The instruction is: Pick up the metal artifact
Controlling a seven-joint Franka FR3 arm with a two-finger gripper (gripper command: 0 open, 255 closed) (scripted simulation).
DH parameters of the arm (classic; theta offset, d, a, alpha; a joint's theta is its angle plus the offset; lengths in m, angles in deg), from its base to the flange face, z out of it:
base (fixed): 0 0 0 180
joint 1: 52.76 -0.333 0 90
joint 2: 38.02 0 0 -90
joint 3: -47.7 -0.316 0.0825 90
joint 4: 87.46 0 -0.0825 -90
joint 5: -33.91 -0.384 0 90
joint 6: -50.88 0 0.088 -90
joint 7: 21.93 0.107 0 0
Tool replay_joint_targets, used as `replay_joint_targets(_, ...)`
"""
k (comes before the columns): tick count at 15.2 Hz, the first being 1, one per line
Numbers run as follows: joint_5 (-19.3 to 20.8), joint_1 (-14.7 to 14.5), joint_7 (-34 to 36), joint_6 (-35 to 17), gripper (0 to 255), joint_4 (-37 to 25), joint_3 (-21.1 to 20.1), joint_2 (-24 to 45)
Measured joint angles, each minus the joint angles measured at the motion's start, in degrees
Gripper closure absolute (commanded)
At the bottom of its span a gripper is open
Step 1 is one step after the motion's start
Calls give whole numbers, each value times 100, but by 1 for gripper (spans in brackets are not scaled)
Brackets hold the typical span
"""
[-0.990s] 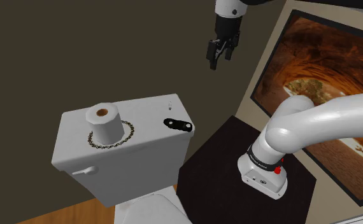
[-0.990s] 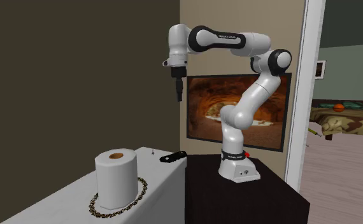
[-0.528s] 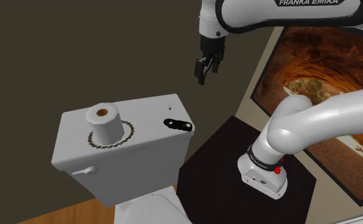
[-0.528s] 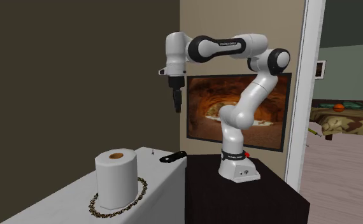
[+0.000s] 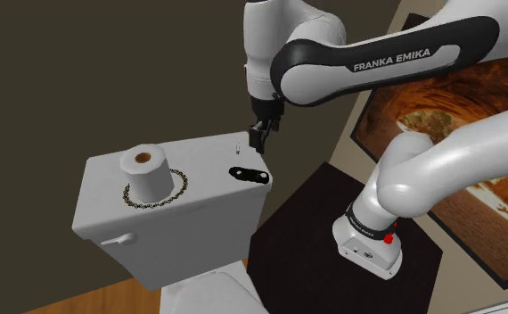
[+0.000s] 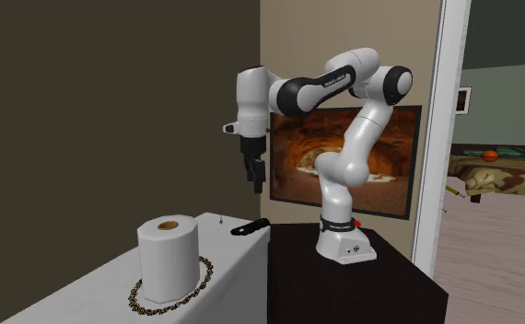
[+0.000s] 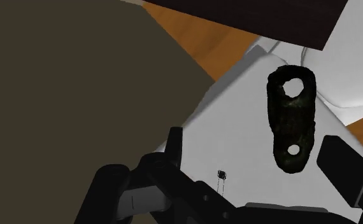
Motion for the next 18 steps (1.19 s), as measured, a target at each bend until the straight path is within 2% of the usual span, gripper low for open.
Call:
replay_joint_targets(7, 86, -261, 194, -1027, 0, 209, -615, 879)
replay_joint_targets(14, 176, -223, 343, -1649, 0, 485, -749, 1245)
replay_joint_targets(15, 179, -221, 348, -1672, 255, 499, -753, 1256)
replay_joint_targets(18, 106, -245, 345, -1687, 255, 475, -770, 1232)
